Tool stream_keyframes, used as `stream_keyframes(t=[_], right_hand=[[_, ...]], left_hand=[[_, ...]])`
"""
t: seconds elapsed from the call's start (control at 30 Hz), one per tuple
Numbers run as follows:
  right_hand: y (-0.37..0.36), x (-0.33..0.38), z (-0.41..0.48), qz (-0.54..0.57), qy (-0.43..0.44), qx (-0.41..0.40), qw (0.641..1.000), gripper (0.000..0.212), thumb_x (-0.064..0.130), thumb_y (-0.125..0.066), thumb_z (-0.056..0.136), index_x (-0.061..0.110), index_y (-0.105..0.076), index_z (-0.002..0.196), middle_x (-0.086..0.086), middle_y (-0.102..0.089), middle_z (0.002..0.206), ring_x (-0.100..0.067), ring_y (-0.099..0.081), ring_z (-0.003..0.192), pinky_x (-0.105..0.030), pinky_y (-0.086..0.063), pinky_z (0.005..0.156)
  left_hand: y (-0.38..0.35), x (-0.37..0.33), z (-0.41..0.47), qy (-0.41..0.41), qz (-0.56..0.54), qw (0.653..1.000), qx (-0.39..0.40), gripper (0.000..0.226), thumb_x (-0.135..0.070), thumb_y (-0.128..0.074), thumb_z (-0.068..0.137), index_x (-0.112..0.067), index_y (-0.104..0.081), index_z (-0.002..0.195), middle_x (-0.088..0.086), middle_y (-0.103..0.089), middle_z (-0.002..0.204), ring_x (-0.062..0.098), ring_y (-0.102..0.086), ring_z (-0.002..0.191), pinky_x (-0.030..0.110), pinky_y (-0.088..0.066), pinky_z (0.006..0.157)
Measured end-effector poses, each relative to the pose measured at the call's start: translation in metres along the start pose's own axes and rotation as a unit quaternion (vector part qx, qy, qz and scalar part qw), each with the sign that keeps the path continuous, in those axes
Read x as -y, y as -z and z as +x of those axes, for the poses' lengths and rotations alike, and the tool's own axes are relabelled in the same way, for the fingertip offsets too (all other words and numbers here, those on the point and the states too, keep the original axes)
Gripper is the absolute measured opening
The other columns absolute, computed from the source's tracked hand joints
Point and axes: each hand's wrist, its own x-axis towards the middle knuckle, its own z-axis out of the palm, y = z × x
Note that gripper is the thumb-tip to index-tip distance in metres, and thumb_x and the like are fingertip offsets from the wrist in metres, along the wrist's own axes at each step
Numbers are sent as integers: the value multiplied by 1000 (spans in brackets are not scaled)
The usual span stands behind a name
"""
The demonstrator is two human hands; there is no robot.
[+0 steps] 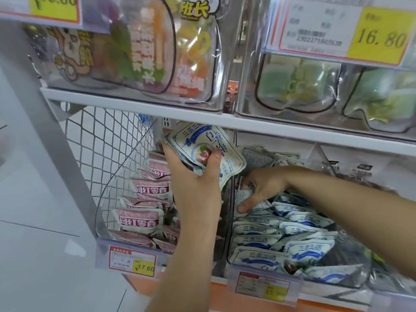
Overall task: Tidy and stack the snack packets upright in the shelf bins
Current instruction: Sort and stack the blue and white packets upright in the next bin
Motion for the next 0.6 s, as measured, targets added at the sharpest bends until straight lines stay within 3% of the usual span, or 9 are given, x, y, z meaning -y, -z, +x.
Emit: stream_keyframes(t=[0.1, 0.17, 0.27, 0.33, 0.4, 0.5, 0.6], right_hand=[[0, 2, -5, -33, 2, -46, 998, 99, 75, -59, 64, 14, -41, 140, -5, -41, 146, -25, -41, 132, -38, -29, 111], [0, 3, -11, -104, -4, -99, 990, 87, 74, -55, 68, 18, -49, 134, -3, -44, 142, -24, -41, 130, -45, -23, 113], [-3, -1, -11, -161, 17, -150, 975, 38, 40, -54, 91, 22, -55, 124, 0, -45, 135, -19, -42, 127, -47, -16, 113], [-8, -8, -9, -129, 25, -188, 973, 25, 18, -55, 90, 20, -60, 115, 0, -55, 121, -22, -54, 114, -42, -31, 107], [-13, -14, -15, -61, 53, -264, 961, 26, 13, -52, 85, 21, -64, 107, -2, -61, 110, -24, -61, 99, -33, -47, 87], [-19, -22, -36, -108, 100, -397, 906, 33, 7, -56, 84, 24, -67, 109, 2, -59, 114, -24, -59, 91, -25, -37, 68], [-25, -27, -56, -58, 125, -466, 874, 48, 4, -61, 80, 28, -59, 121, 4, -56, 108, -21, -60, 71, -29, -46, 57]], left_hand=[[0, 0, 0, -1, -2, 1000, 1, 83, -40, -67, 73, -31, -24, 144, -5, -44, 143, 15, -45, 129, 45, -38, 107], [1, -2, -1, -6, -4, 1000, 4, 81, -36, -68, 76, -30, -25, 144, -7, -47, 140, 14, -48, 126, 45, -39, 106], [1, -3, -2, -10, -8, 1000, 5, 79, -35, -68, 77, -29, -25, 144, -7, -48, 139, 13, -48, 126, 45, -39, 107], [2, -3, -2, -6, -5, 1000, 7, 81, -38, -68, 77, -31, -24, 144, -7, -44, 143, 14, -45, 129, 45, -37, 108], [2, -3, -2, 0, -6, 1000, 7, 81, -39, -68, 78, -33, -22, 145, -8, -42, 144, 14, -43, 131, 45, -35, 109], [3, -3, -3, 3, -7, 1000, 6, 83, -42, -67, 76, -36, -21, 145, -7, -38, 147, 15, -40, 134, 46, -34, 110], [4, -3, -2, 6, -7, 1000, 3, 85, -42, -67, 76, -37, -19, 145, -6, -35, 150, 16, -37, 136, 46, -32, 111]])
